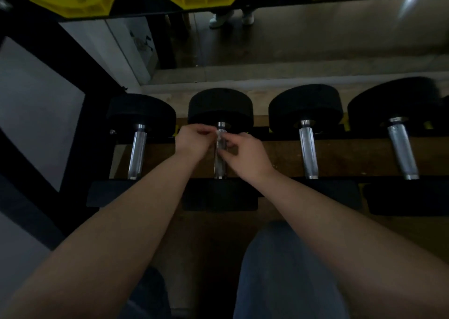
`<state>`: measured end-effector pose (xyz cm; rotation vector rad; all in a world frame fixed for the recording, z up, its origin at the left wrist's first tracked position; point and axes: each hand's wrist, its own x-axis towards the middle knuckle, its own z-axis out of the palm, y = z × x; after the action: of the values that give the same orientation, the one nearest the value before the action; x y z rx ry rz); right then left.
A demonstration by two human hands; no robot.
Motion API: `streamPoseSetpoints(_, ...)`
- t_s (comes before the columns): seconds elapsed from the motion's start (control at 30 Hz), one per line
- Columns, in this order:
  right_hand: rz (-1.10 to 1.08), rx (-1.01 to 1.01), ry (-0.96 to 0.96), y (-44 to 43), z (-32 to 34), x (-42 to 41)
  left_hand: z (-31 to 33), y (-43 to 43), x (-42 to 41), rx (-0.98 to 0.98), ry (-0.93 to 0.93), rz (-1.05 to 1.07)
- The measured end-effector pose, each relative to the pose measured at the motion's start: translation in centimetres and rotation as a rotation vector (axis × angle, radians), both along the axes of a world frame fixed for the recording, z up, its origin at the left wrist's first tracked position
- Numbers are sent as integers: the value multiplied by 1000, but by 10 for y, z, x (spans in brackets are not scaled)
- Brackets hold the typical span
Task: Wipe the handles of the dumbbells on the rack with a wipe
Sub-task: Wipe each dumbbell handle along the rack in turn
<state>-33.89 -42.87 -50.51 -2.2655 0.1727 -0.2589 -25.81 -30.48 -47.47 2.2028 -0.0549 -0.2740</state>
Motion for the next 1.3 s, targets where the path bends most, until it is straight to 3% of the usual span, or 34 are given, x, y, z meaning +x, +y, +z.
streamPoseSetpoints(0.07, -1, -131, -39, 0, 2, 8, -1, 5, 1, -7, 48, -43)
streamPoseSetpoints(0.2, 23, -286, 1, 4, 12, 19, -2, 24, -2, -215, 236, -90)
streamPoseSetpoints(0.4, 149, -342, 63, -2, 15, 10, -2, 30, -13, -318, 237, -146)
streamPoseSetpoints(0.6, 8, -216, -13, 7, 12, 25, -9, 30, -19, -442, 210, -96)
streamPoseSetpoints(0.7, -33, -181, 37, 13, 21, 40, -14, 30, -17, -441, 190, -56)
streamPoseSetpoints(0.93, 64, -533, 164, 17, 34, 30, -14, 29, -10, -348, 207, -140)
streamPoseSetpoints(1.07, 83, -401, 202, 15, 25, 9, -20, 33, -11, -398, 231, -170)
streamPoseSetpoints(1.17, -54, -289, 148, 20, 28, 27, -15, 36, -6, -485, 299, -134)
streamPoseSetpoints(1.3, -173, -346, 157, 36, 35, 42, -3, 50, 2, -485, 374, -178)
